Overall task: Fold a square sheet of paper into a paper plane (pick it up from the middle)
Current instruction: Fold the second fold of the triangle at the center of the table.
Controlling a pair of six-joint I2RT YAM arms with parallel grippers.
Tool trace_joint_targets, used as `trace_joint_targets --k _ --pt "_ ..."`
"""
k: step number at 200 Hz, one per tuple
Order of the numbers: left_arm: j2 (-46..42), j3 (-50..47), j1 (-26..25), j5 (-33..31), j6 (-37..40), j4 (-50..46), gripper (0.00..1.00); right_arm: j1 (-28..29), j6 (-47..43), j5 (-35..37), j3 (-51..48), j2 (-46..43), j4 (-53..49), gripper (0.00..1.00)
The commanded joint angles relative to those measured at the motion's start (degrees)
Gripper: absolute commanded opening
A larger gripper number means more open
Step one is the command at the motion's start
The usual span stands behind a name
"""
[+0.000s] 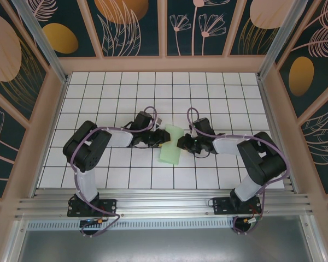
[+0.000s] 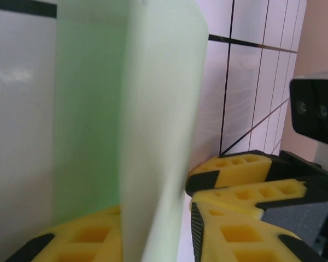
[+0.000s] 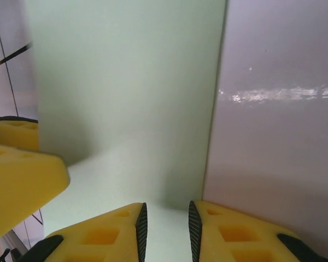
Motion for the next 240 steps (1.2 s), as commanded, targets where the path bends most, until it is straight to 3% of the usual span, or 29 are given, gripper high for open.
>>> trace_joint_targets --k 1,33,58,113,145,192,240 --pt "-0.63 0.94 0.51 -2.24 0.40 -0.77 0.23 -0.07 -1.87 2.18 -0.59 -5.23 -1.97 0.34" --pt "-1.75 0.14 0.51 -3.81 -0.72 0.88 0.06 1.05 -3.20 4.60 -1.67 -10.50 -2.91 0.50" --pt "-3.05 -2.08 0.48 -4.88 -4.22 5.16 0.00 5.31 -6.18 8.44 -0.84 -12.82 -4.25 0.54" --pt "-2.84 -2.17 0.49 -4.70 -5.96 6.19 0.02 24.15 -18.09 33.63 -1.29 -15.79 -2.61 0.57" --pt "-2.67 -1.42 0.49 -4.26 -5.35 5.17 0.04 32.49 -23.36 40.25 -2.19 -14.98 0.11 0.63" --pt "-2.22 -1.25 0.49 -3.52 -5.39 4.97 0.04 37.72 -25.24 52.25 2.54 -6.69 -2.78 0.64" --pt "-2.18 -1.22 0.49 -3.47 -5.06 4.28 0.05 39.44 -26.18 56.31 6.10 -1.26 -5.32 0.57"
